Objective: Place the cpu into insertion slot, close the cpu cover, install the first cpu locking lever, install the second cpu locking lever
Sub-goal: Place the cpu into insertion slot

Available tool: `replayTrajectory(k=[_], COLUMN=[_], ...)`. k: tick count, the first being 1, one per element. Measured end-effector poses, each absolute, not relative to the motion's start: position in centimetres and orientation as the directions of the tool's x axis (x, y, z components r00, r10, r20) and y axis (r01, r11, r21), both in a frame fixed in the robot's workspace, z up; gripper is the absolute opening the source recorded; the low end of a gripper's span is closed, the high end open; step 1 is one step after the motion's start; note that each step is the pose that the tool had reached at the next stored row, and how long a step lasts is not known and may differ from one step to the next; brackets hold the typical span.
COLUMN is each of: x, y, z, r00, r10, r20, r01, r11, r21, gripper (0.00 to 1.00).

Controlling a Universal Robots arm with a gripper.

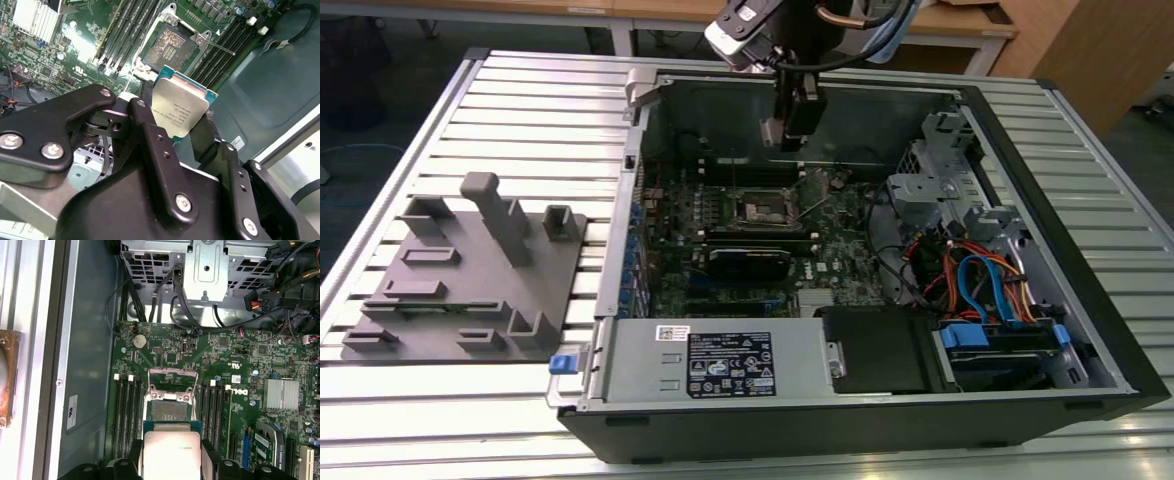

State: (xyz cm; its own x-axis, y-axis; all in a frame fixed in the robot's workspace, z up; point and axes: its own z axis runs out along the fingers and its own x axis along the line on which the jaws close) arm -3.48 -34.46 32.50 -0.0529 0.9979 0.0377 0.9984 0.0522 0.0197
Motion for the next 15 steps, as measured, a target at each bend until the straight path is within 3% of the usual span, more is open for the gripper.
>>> replayTrajectory(k=[15], x=[-3.48], y=[-34.45], z=[31.99], r00=[-0.045], r10=[0.998], r20=[0.037], r01=[0.999], r11=[0.044], r21=[0.02], gripper=[0.54])
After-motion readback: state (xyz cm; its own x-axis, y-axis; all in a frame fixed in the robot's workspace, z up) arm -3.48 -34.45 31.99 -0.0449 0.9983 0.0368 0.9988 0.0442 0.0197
